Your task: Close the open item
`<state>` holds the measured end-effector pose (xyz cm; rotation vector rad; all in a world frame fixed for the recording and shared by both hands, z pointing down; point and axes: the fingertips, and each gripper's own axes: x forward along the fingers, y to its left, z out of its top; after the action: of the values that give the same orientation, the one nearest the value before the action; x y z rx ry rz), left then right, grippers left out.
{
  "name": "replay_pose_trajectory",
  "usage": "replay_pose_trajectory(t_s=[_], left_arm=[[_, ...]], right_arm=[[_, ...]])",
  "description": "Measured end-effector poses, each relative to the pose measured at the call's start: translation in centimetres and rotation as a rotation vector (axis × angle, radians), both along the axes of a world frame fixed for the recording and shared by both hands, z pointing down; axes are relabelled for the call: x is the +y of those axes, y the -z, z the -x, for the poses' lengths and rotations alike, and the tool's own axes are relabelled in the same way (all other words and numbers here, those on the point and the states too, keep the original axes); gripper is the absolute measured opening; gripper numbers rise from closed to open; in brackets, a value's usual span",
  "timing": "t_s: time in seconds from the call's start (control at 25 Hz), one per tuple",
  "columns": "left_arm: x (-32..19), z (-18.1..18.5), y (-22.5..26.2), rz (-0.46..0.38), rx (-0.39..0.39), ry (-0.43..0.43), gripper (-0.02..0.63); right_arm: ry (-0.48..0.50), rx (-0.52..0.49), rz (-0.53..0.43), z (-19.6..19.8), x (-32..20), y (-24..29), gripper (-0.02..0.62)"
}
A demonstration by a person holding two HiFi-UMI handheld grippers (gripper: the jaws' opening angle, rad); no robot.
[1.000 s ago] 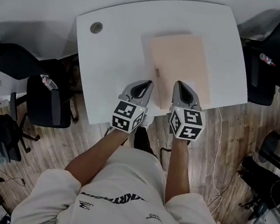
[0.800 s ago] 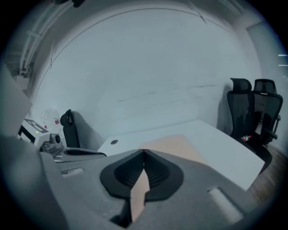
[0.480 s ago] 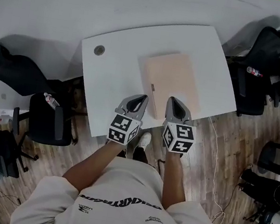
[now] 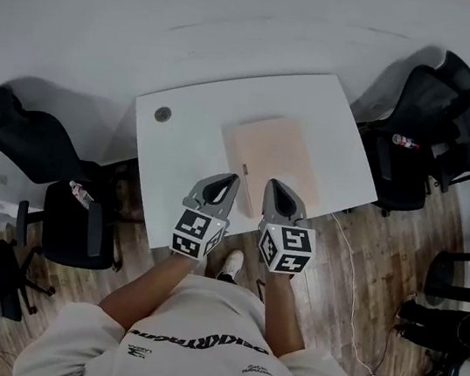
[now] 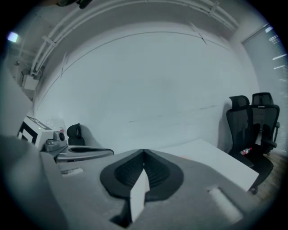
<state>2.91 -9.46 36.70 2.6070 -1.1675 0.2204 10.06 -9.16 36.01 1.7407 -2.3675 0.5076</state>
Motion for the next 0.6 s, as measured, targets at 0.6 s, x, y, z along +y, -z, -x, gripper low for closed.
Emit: replay_pose_trajectory(t_s=[0.6], left_arm=[[0.9,0.9,5.3,-0.097,0.073,0.044,-0.001]], right_arm=[[-0.013,-0.017,-0.110,-0.3,1.8,4.6,-0.002]])
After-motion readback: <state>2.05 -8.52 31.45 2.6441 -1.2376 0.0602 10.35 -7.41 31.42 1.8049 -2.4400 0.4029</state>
